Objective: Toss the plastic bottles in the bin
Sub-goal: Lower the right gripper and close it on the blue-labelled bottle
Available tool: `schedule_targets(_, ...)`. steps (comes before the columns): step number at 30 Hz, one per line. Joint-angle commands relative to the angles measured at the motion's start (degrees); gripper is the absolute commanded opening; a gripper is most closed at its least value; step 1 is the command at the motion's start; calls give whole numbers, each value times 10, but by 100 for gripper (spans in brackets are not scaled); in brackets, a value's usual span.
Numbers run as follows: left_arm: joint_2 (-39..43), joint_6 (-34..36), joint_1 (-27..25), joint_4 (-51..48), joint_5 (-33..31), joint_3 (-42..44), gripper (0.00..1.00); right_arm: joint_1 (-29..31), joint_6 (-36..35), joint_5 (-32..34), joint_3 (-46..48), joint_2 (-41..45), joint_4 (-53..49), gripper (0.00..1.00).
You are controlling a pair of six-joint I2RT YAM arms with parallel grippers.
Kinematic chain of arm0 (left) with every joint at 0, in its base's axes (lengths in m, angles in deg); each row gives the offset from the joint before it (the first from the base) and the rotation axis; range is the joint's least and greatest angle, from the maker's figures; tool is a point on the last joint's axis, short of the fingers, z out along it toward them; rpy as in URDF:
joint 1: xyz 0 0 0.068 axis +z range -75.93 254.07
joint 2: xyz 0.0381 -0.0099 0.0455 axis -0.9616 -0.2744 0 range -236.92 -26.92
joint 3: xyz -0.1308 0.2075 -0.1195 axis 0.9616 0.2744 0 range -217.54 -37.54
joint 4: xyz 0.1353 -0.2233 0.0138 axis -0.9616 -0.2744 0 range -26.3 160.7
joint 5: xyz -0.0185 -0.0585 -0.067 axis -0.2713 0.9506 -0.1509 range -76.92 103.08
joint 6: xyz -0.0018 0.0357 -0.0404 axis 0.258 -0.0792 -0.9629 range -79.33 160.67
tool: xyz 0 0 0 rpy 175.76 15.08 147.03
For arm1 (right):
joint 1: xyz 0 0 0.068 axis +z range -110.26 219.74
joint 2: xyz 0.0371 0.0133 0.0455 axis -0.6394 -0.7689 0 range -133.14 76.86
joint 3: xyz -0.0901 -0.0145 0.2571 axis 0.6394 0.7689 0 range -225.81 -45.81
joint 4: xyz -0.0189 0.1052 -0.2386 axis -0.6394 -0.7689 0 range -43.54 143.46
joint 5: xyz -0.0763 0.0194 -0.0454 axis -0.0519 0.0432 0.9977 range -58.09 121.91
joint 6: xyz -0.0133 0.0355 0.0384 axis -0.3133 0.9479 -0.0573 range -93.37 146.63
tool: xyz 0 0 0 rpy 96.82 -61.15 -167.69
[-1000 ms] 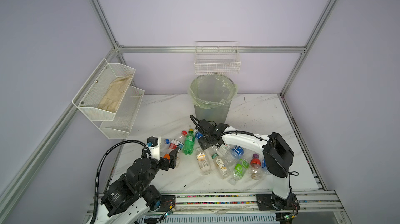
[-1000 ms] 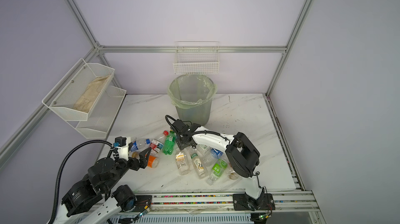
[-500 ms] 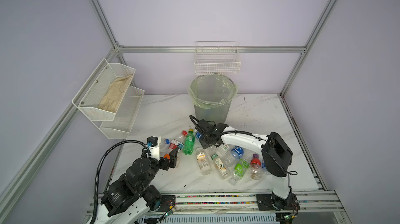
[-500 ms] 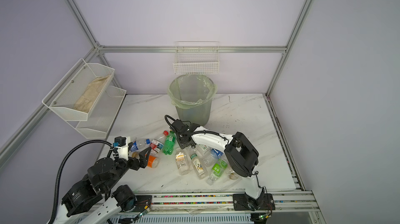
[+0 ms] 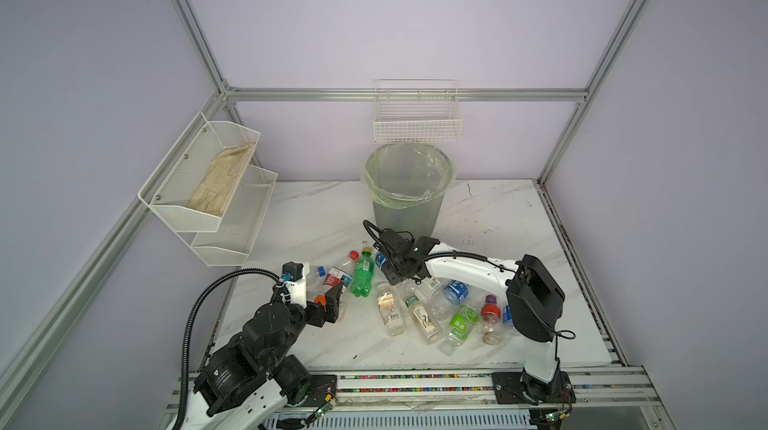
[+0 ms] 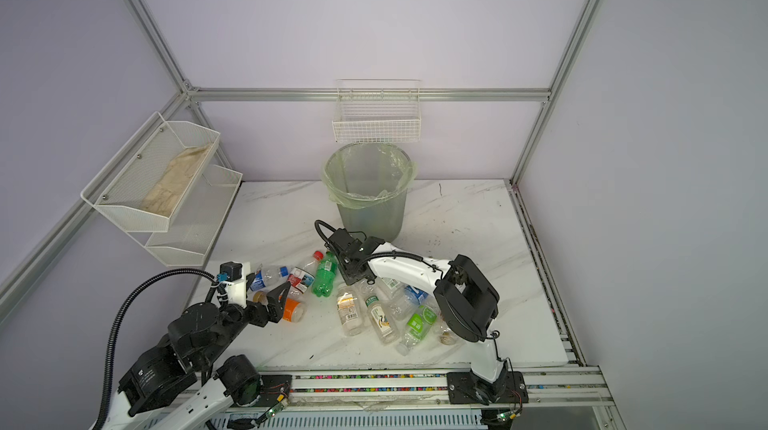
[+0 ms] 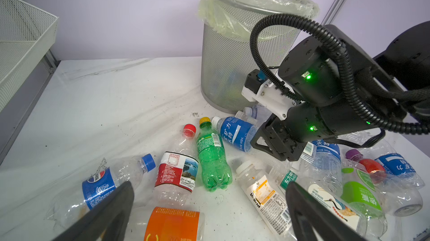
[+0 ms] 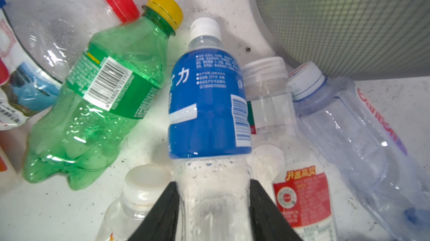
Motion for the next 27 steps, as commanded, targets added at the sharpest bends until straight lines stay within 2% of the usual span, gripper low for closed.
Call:
schedule_targets(1, 1, -3, -3, 17, 2, 2, 100, 6, 1, 8, -12, 23, -25, 40)
schedule_targets(14, 2, -2, -2, 16, 1, 2, 100, 11, 5, 13, -8, 31, -26, 34)
schedule_targets(19, 2, -2, -3, 16, 0, 2, 100, 11, 5, 12, -6, 32, -29, 34)
schedule_targets(21, 2, -2, -3, 16, 1, 2, 100, 12, 6, 12, -4, 30, -30, 40)
schedule_targets(24, 2, -3, -3, 16, 0, 2, 100, 12, 6, 9, 2, 26, -29, 55)
schedule_targets(27, 1, -3, -3, 16, 0, 2, 100, 12, 6, 9, 6, 19, -27, 60)
